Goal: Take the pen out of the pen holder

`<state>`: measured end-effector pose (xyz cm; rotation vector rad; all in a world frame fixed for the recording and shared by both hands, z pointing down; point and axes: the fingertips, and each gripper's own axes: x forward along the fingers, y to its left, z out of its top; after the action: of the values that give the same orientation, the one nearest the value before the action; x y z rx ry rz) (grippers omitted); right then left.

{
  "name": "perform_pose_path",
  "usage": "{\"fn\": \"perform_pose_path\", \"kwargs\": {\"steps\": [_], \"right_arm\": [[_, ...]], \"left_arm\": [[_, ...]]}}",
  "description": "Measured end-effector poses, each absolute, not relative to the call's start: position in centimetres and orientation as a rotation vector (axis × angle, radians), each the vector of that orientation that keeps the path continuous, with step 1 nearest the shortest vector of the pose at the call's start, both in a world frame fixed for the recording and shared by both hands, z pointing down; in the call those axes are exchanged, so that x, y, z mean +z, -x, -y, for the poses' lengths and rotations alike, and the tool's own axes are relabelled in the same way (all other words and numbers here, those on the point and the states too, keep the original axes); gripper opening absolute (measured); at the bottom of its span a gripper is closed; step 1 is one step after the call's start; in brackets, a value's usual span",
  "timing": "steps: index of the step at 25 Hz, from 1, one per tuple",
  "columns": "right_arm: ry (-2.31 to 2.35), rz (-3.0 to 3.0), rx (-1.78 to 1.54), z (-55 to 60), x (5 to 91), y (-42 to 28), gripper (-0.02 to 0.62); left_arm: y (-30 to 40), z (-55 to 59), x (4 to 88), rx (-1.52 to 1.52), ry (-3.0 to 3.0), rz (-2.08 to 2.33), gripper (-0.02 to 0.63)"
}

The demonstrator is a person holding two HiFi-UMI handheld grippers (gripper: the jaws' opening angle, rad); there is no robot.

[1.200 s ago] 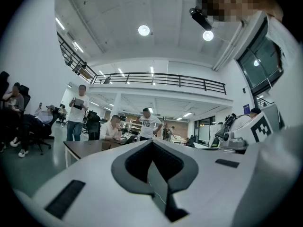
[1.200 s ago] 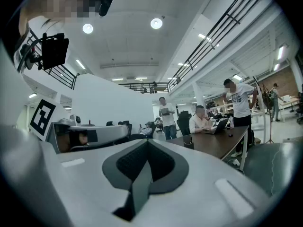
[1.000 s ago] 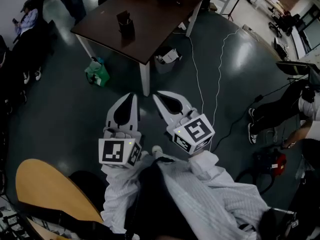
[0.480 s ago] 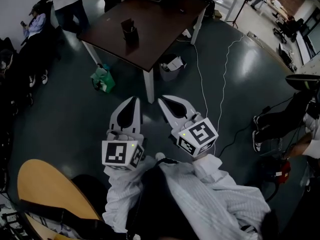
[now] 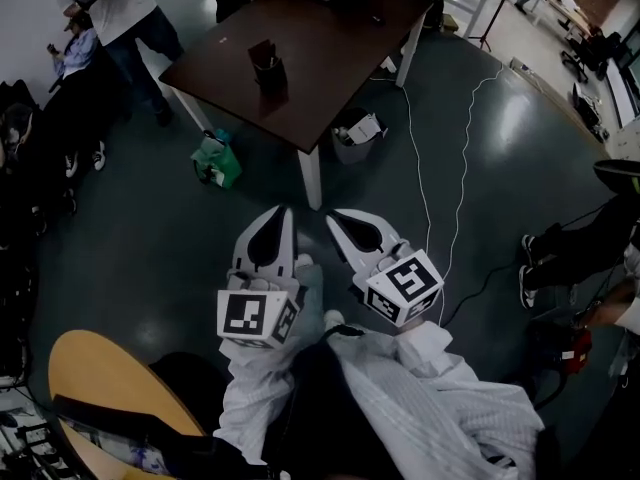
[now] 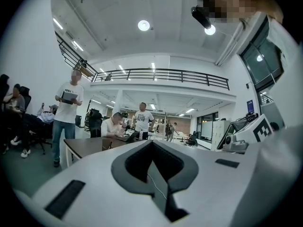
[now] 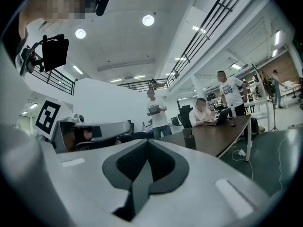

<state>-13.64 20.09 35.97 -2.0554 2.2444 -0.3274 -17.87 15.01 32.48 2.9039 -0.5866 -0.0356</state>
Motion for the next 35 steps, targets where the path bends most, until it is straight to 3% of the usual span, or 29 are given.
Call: {"fn": "perform_pose_path", "kwargs": {"steps": [22,35], "right_arm": [[2.142,-2.165,-0.415,2.6,38.0,-0.1,0.003],[1.863,-2.466,-0.448,14.1,38.7,-13.8,0.003]], "left_arm": [[4.5,8.4,35.7,0.042,-2.881,0.506,0.005],[-7.5,18.0,37.8,0.06,-2.766,0.898,0.005]]}}
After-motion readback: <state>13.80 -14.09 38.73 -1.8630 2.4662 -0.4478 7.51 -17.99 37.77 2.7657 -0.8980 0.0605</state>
